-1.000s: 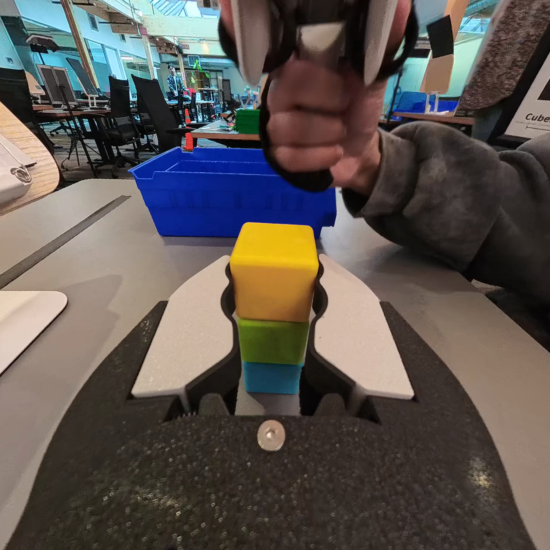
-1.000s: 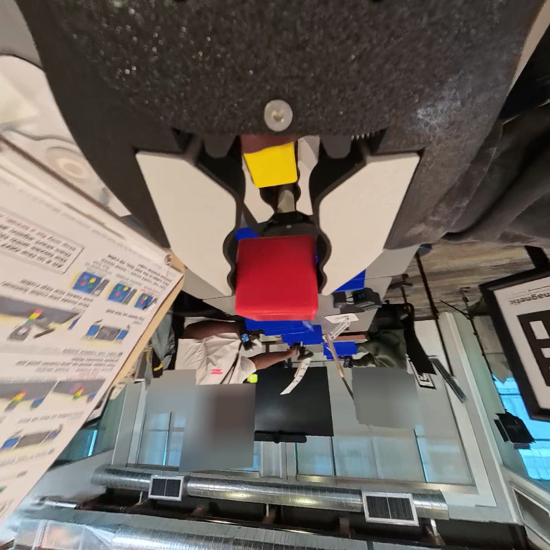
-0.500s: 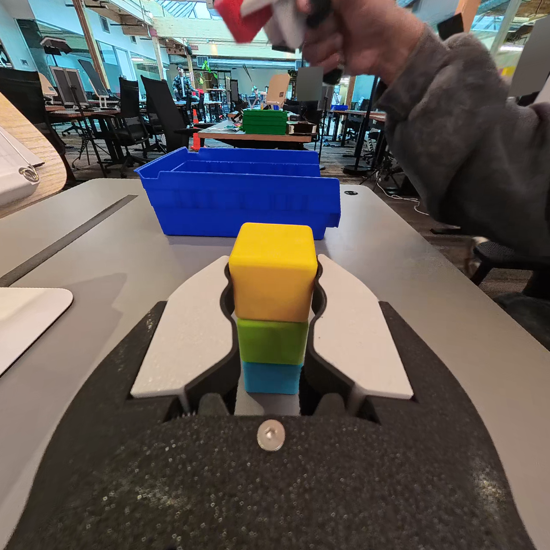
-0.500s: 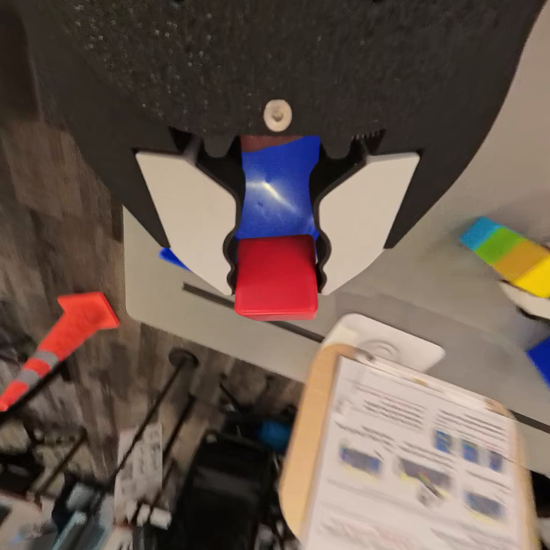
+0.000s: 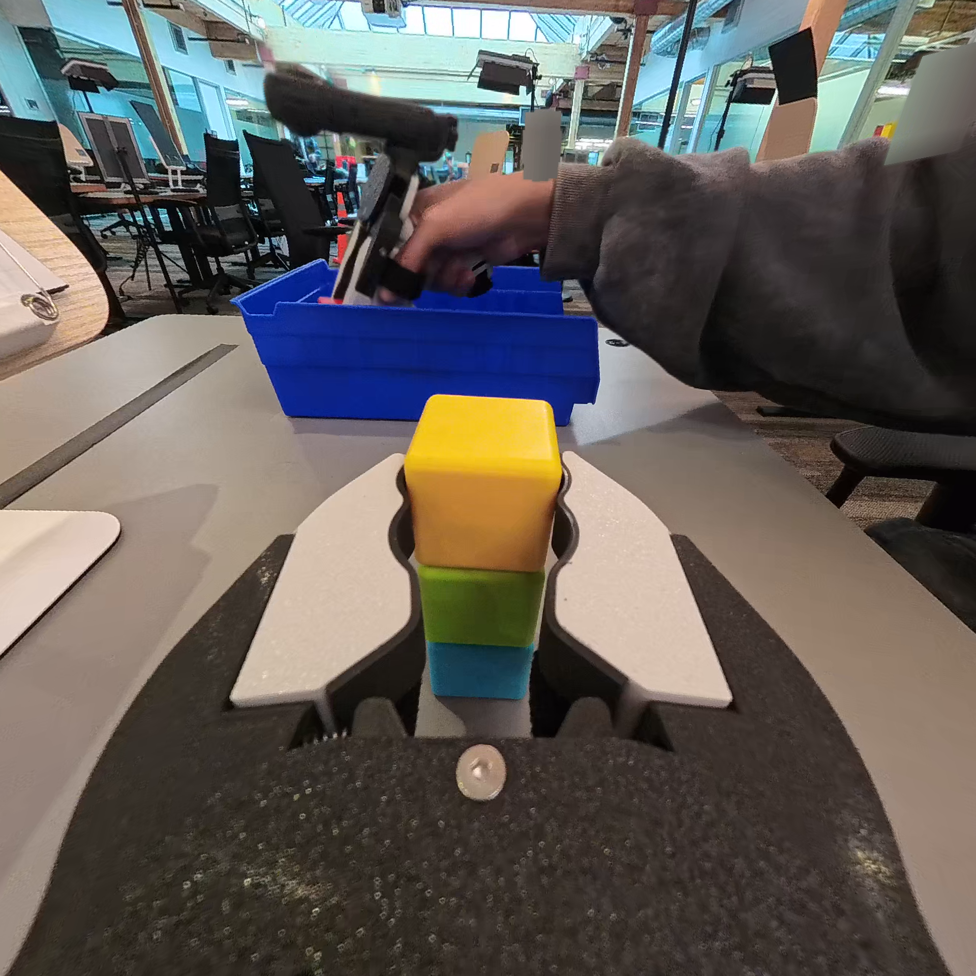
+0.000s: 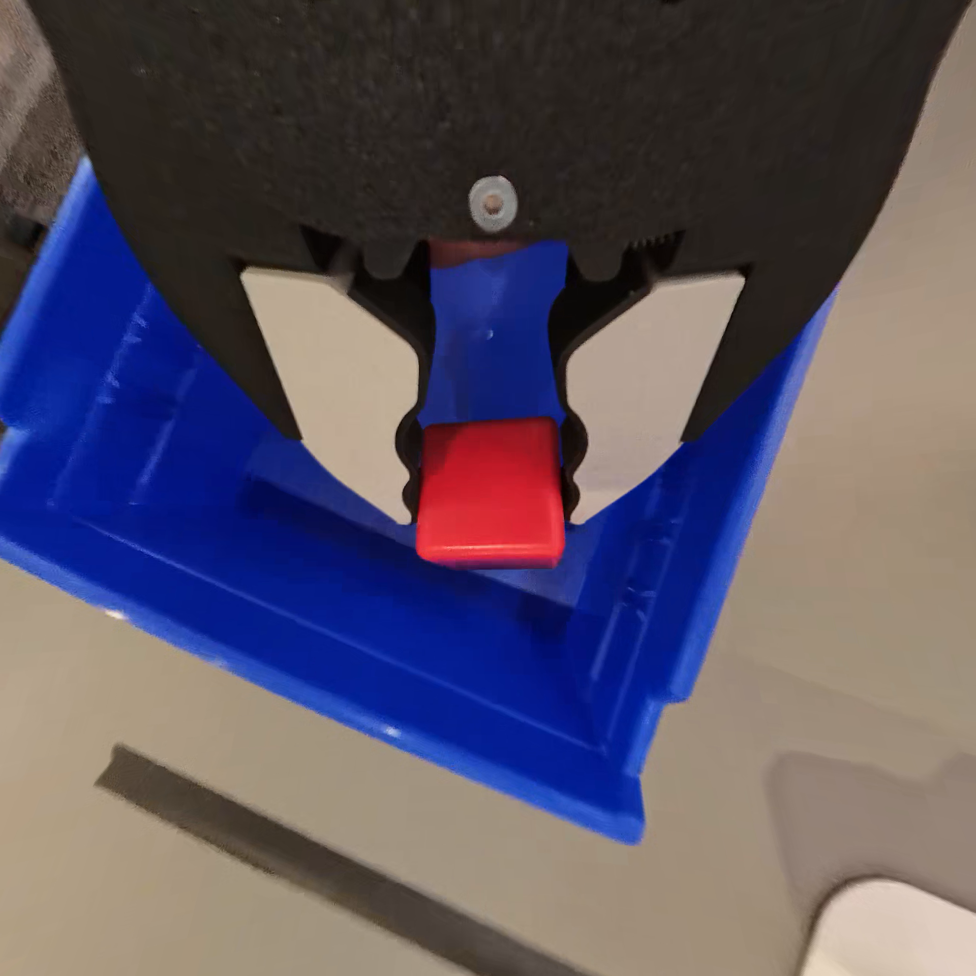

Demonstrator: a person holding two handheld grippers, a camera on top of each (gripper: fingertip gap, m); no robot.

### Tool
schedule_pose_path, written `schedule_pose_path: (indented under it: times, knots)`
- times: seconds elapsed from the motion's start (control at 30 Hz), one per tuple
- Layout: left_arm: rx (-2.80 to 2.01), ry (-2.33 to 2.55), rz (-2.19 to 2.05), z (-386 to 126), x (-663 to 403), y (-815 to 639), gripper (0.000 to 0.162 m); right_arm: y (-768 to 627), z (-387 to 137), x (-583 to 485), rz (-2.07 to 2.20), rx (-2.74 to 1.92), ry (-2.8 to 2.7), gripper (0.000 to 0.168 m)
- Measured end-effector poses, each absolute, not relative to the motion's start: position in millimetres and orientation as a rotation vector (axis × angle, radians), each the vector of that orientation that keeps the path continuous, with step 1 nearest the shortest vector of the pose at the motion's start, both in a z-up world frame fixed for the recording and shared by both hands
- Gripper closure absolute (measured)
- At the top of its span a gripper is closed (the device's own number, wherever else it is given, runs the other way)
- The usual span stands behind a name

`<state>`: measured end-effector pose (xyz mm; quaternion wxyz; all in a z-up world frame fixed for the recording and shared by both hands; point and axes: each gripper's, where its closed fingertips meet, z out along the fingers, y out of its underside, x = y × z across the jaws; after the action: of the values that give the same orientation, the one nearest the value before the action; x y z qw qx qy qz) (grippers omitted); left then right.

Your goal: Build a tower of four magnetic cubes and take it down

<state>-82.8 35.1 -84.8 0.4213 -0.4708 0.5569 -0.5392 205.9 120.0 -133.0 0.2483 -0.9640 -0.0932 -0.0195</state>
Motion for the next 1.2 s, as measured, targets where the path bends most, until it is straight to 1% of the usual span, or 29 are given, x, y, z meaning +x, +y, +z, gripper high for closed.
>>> schedule_pose_path:
  times: [0.23,0.33,0.53,0.57,0.6,0.67,0.77,0.9,0.97,1.03,1.07,1.13,1.2]
  knots:
    - [-1.178,1.396,-1.351,-84.9,-82.8,34.7,0.113,117.9,-166.8,206.8,-0.019,-2.808,-0.255,0.118]
    - [-1.178,1.396,-1.35,-84.8,-82.9,34.7,0.113,118.8,-173.5,201.2,0.048,-2.812,-0.249,0.118]
    - [-1.178,1.396,-1.351,-84.8,-82.8,34.6,0.113,120.6,-178.7,201.6,0.005,-2.796,-0.286,0.118]
    - [-1.178,1.395,-1.35,-84.8,-82.8,34.7,0.113,120.9,-178.2,201.3,0.002,-2.787,-0.301,0.117]
    - [-1.178,1.395,-1.349,-84.7,-82.8,34.6,0.113,121.6,-175.5,203.3,-0.015,-2.769,-0.301,0.109]
    - [-1.18,1.393,-1.348,-84.7,-82.9,34.7,0.113,122.4,-159.1,209.5,-0.039,-2.703,-0.304,0.099]
    - [-1.18,1.392,-1.347,-84.7,-82.9,34.6,0.113,119.1,-108.6,216.5,-0.03,-2.517,-0.278,0.092]
    - [-1.178,1.39,-1.339,-84.7,-82.8,34.7,0.113,84.0,-19.0,187.1,0.138,-2.176,-0.287,0.094]
    - [-1.177,1.391,-1.336,-84.7,-83.0,34.5,0.113,52.2,12.3,152.3,0.27,-2.022,-0.331,0.098]
    - [-1.176,1.39,-1.338,-84.1,-83.9,34.1,0.111,17.4,22.3,115.9,0.381,-1.926,-0.386,0.099]
    - [-1.177,1.384,-1.346,-82.9,-84.4,33.7,0.105,1.3,21.3,99.2,0.431,-1.888,-0.403,0.1]
    - [-1.187,1.386,-1.345,-82.2,-86.2,32.4,0.1,-27.2,10.2,69.6,0.539,-1.844,-0.427,0.101]
    - [-1.222,1.427,-1.246,-88.9,-90.8,37.4,0.097,-48.5,-2.3,47.4,0.646,-1.809,-0.417,0.102]
